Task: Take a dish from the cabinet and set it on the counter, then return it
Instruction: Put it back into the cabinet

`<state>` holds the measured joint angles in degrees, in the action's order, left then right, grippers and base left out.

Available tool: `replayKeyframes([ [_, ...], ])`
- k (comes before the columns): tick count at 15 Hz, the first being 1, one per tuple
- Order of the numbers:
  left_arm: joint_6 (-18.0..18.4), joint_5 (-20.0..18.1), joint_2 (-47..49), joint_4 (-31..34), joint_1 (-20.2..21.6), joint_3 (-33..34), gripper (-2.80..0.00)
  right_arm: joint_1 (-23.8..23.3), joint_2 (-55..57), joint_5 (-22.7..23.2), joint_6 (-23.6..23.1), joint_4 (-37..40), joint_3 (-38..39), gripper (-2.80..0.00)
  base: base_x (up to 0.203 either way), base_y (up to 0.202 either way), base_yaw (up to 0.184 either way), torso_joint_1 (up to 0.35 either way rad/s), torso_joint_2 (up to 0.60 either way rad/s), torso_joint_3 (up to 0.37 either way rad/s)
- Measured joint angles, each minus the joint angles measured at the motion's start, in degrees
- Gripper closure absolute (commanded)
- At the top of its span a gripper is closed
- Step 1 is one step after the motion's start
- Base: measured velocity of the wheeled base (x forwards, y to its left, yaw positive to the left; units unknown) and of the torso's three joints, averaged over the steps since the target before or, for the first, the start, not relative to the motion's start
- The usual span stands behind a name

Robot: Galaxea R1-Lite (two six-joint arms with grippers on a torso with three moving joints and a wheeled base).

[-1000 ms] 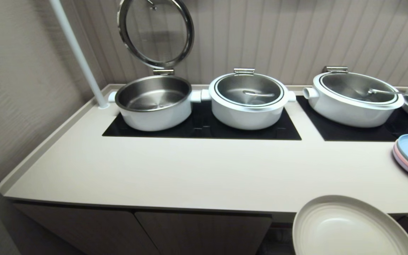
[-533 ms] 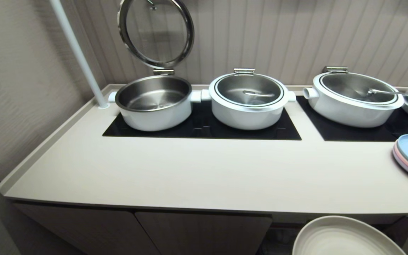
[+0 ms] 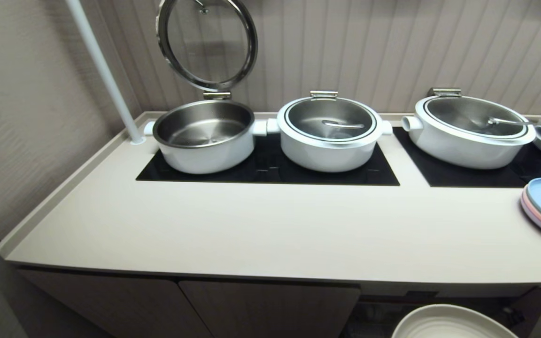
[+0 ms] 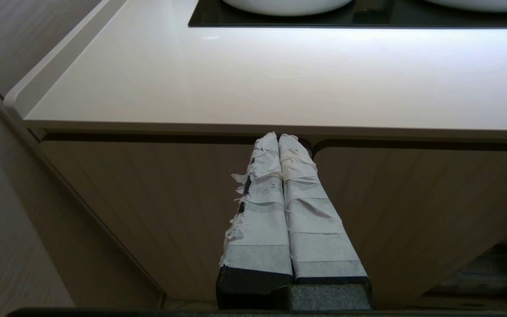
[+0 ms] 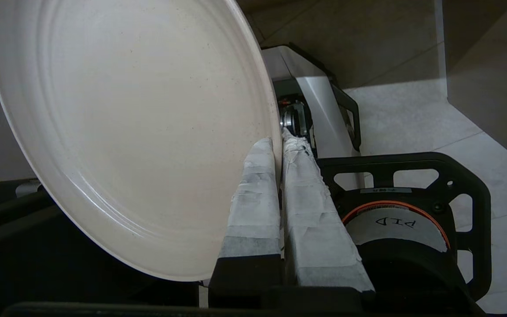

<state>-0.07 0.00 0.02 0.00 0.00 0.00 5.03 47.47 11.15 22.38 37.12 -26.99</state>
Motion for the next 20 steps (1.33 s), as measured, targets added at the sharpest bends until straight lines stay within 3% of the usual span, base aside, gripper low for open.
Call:
replayKeyframes([
  [12,0.00,0.00,0.00,0.00,0.00,0.00,0.00,0.15,0.80,0.00,2.00,2.12,-0.35,0.00,0.000,0.000,0.000,0.000,0.00,0.000],
  [20,-0.02,0.00,0.00,0.00,0.00,0.00,0.00,3.02,1.21,-0.05,4.51,2.12,-1.73,0.00,0.000,0.000,0.000,0.000,0.00,0.000],
])
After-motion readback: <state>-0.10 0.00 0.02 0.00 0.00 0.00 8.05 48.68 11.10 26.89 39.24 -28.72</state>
